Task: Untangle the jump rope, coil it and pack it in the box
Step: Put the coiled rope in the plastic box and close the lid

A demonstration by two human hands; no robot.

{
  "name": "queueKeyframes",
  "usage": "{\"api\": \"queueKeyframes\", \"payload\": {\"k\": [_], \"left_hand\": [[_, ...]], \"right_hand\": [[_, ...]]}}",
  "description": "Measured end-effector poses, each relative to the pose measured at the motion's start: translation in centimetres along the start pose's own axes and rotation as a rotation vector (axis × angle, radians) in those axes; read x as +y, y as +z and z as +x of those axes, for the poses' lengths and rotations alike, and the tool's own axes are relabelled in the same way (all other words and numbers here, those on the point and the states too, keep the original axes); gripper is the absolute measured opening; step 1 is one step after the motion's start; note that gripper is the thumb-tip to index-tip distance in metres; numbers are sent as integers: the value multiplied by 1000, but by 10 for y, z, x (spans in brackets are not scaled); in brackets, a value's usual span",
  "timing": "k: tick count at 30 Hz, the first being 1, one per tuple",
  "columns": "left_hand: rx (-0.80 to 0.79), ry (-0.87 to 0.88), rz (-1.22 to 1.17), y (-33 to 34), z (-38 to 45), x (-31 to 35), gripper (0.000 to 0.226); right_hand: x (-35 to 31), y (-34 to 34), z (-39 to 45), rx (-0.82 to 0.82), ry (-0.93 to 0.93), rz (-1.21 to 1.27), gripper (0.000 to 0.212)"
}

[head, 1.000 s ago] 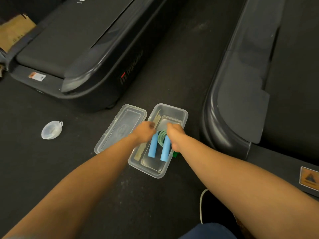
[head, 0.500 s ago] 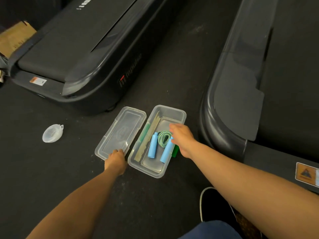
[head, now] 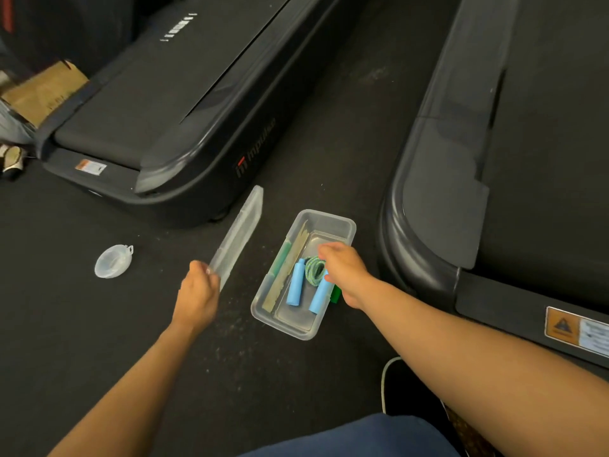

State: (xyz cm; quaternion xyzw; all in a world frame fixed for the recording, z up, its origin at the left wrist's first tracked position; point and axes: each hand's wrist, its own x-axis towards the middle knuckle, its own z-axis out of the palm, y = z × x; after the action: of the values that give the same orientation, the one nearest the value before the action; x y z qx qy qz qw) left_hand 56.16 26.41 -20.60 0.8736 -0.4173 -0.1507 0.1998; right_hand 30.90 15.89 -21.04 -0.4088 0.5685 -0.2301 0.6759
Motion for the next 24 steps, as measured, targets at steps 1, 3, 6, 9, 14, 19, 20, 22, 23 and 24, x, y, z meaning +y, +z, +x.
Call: {"api": "queueKeyframes", "payload": {"k": [1,3,6,9,14,19,20,22,23,24], "left_hand": [[29,-2,-42,-9,-6,7,17],[100,-10,-137,-25,-15,21,16],[149,1,-416,-39,-22,32,13],[59,-65,-949,-38,-24,34,14],[-139,-275,-1239,0,-29,32,13],[-246,-323,-1057,39,-26,25,21],[-244,-303,-964,44,-25,24,22],[-221,-241,-734,53,-24,23,20],[-209,-206,-618,56,-24,24,20],[-204,-171,-508,57,-24,25,20]], "right_hand": [[0,2,-3,-8,-3,-8,18],[0,5,-7,-23,-7,-28,14],[1,10,-10,-57,5,-30,16],[5,13,-11,-103,26,33,41],[15,8,-14,-192,57,144,45],[33,-6,-11,-86,49,75,27],[37,-9,-10,-67,67,80,26],[43,-14,-9,-42,88,88,23],[45,-16,-8,-36,86,82,20],[47,-18,-8,-31,82,71,19]]}}
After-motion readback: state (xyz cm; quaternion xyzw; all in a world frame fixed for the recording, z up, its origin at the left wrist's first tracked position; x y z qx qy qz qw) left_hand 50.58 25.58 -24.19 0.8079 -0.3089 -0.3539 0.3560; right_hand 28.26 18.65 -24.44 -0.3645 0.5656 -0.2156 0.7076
